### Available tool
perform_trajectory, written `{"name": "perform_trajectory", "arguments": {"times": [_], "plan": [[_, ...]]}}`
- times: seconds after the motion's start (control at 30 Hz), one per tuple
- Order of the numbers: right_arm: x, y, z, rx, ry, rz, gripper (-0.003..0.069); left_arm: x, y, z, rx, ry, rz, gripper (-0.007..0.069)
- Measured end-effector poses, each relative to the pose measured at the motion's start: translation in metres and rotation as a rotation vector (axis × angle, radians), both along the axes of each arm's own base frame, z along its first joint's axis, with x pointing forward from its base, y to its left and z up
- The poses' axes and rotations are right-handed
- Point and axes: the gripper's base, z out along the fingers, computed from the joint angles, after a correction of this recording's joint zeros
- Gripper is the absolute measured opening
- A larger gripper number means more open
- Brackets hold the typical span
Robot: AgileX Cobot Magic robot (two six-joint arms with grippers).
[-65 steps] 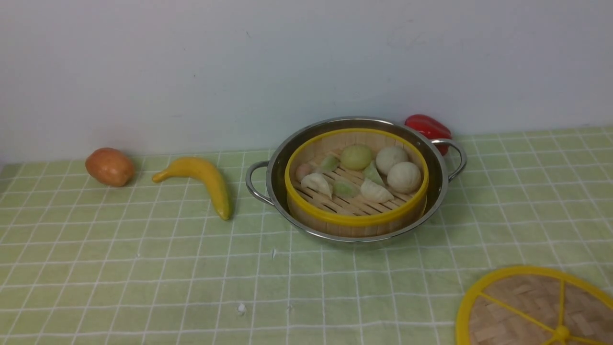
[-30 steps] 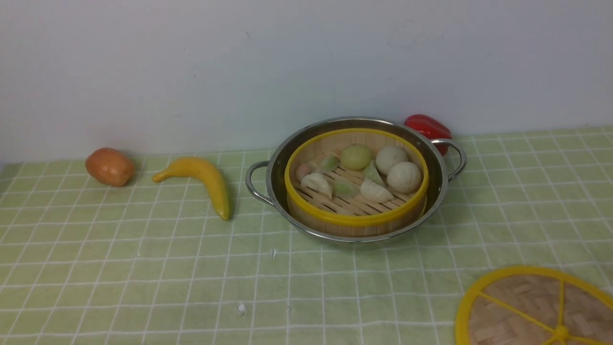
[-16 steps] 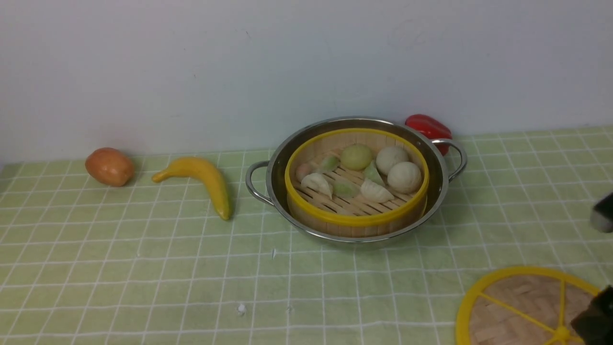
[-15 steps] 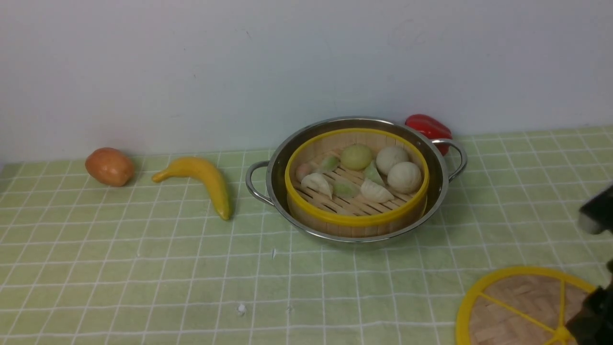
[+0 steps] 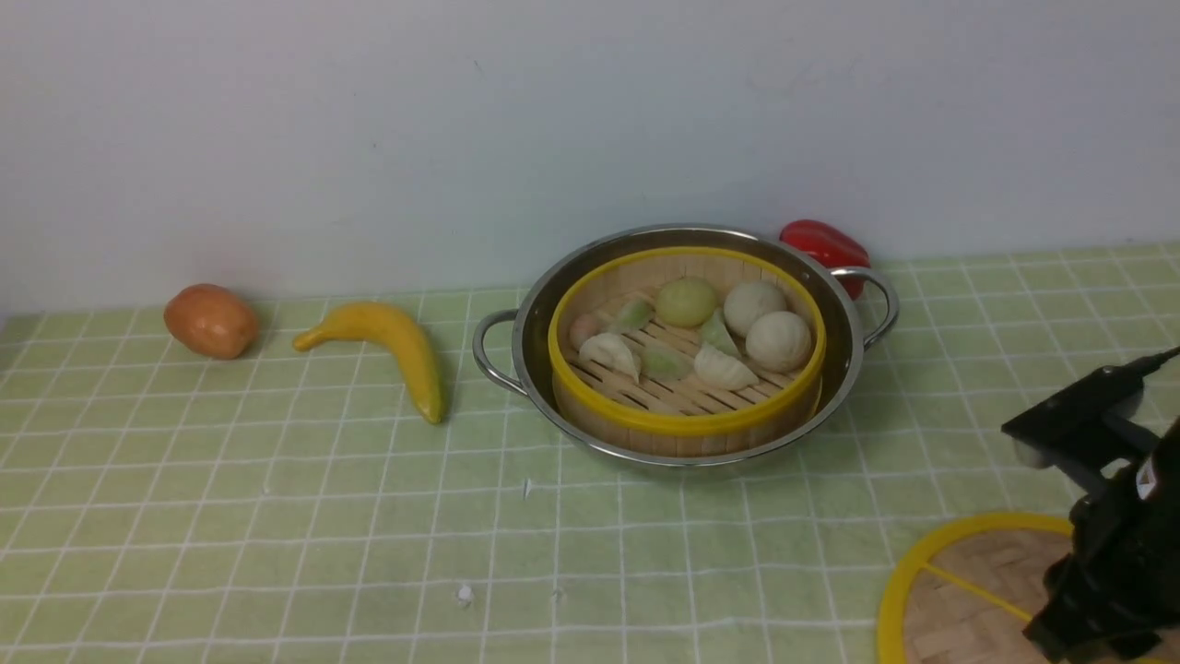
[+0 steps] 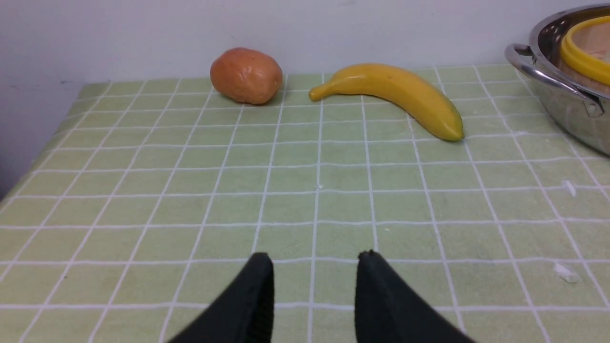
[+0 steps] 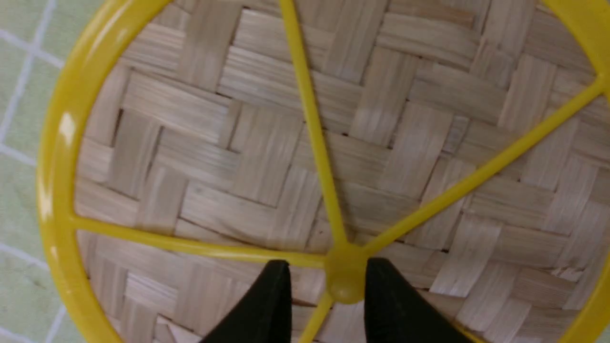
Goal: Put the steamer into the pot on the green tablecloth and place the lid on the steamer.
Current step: 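Move the gripper down to the bamboo steamer lid and grasp its center knob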
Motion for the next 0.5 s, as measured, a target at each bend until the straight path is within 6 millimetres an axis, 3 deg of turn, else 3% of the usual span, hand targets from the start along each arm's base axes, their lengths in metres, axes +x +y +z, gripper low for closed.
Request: {"name": "perform_trajectory", "arguments": {"times": [0.5], "plan": [[0.0056,-0.0024,-0.0076,-0.039,-0.012,-0.05,0.024,0.0,0.0,0.0,0.0,0.0,0.0,0.0243]]}}
